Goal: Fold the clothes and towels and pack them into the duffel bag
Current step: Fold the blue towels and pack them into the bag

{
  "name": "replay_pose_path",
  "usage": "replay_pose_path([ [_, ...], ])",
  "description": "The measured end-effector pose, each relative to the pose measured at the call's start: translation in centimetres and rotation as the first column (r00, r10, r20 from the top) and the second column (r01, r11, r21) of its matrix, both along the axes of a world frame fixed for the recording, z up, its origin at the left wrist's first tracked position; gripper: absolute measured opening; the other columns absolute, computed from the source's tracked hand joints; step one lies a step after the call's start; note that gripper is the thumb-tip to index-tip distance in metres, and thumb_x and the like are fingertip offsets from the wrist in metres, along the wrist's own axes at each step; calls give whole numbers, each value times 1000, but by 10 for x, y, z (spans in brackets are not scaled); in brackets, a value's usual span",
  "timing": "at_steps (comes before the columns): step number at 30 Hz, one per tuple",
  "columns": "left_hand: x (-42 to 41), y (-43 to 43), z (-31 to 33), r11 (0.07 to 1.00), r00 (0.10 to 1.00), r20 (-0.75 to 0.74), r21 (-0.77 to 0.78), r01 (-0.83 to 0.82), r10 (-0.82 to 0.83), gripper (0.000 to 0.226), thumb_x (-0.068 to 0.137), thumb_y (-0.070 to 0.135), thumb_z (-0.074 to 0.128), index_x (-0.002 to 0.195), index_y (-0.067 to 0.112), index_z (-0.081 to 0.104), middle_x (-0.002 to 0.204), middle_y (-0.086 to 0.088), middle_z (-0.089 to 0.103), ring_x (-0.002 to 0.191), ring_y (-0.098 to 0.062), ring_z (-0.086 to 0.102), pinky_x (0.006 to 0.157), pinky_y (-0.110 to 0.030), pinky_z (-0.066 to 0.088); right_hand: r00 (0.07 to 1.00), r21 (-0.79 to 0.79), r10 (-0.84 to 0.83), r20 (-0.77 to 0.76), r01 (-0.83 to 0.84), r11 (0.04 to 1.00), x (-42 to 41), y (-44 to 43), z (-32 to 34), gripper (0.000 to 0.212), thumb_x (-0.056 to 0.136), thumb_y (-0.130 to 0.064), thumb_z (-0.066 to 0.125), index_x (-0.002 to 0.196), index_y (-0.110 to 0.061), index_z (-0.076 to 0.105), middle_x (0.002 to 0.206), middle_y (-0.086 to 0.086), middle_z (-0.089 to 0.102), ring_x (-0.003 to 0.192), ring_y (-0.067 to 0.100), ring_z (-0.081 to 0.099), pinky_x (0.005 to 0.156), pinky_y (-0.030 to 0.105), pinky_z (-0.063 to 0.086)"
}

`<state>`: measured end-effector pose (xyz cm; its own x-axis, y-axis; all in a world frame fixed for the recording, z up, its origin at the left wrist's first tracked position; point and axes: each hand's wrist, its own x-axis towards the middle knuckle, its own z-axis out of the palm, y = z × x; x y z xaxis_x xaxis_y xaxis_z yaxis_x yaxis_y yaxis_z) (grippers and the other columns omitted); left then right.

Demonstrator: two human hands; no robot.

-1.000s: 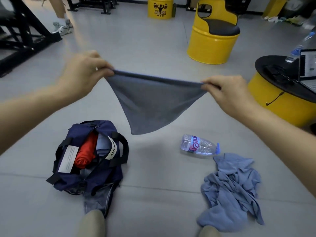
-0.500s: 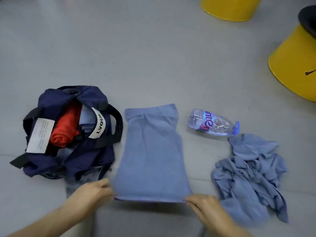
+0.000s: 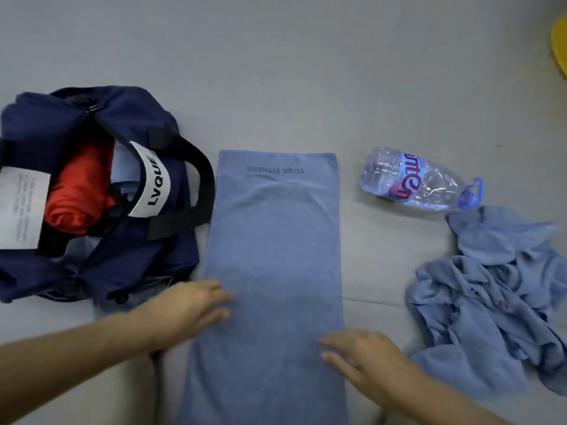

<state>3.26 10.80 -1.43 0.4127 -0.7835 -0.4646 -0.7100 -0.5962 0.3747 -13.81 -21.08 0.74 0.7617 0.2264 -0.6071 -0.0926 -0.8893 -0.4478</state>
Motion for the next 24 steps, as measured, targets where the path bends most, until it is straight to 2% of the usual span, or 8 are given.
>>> replay_pose_path([
  [1,29,-20,-1,998,998,43,-42,-37,39,59,99,62,24,137,31,57,122,6,61,111,-20,64,93,-35,51,1000,6,-29,-6,29,1000,27,-6,2,92,80,-82,-1,135,-36,57,137,-14,60,124,9,56,100,25,44],
  [2,58,-41,-6,993,992,60,-48,-106,109,51,102,49,31,141,24,54,129,-1,59,116,-26,61,96,-40,50,997,-35,-5,75,8,999,60,-15,8,92,83,-81,1,141,-32,53,146,-10,54,132,13,51,106,26,41],
  [5,135,-104,-7,977,970,115,-15,-214,215,48,105,19,42,152,12,38,151,-9,44,134,-31,47,107,-42,41,980,-130,64,186,-40,991,147,-32,-12,65,103,-56,30,157,-20,27,164,-1,24,148,17,29,117,30,26],
  [8,172,-129,-39,938,955,146,200,-285,259,62,108,27,33,159,8,4,167,-15,4,152,-33,15,121,-37,19,971,-170,-26,237,68,983,217,-32,-41,70,104,-52,33,160,-17,8,168,1,2,154,17,8,122,32,14],
  [11,172,-134,-68,892,943,152,311,-328,294,70,107,44,28,159,17,-11,166,-15,-16,154,-34,-8,125,-45,4,974,-150,-138,178,165,975,241,-27,-80,74,104,-56,27,160,-17,-1,168,2,-6,154,19,-6,124,34,0],
  [15,175,-135,-86,907,925,222,223,-357,309,79,100,65,24,157,30,-17,164,-11,-23,153,-32,-16,124,-48,-1,972,-256,-28,235,90,962,237,-33,-103,80,99,-67,25,160,-24,-5,167,1,-14,153,22,-16,124,38,-7],
  [20,197,-137,-90,940,938,221,155,-305,268,80,95,72,20,156,36,-18,164,-7,-27,151,-26,-23,123,-43,-9,971,-357,34,238,55,932,250,-63,-108,85,94,-73,23,158,-30,-14,165,-2,-21,151,21,-21,123,37,-9],
  [24,194,-122,-84,971,948,282,139,-195,150,81,93,74,13,157,34,-14,165,-9,-22,153,-26,-18,125,-43,-4,973,-370,33,229,56,927,254,-77,-103,92,86,-81,16,157,-31,-15,165,-1,-20,152,23,-20,124,42,-7],
])
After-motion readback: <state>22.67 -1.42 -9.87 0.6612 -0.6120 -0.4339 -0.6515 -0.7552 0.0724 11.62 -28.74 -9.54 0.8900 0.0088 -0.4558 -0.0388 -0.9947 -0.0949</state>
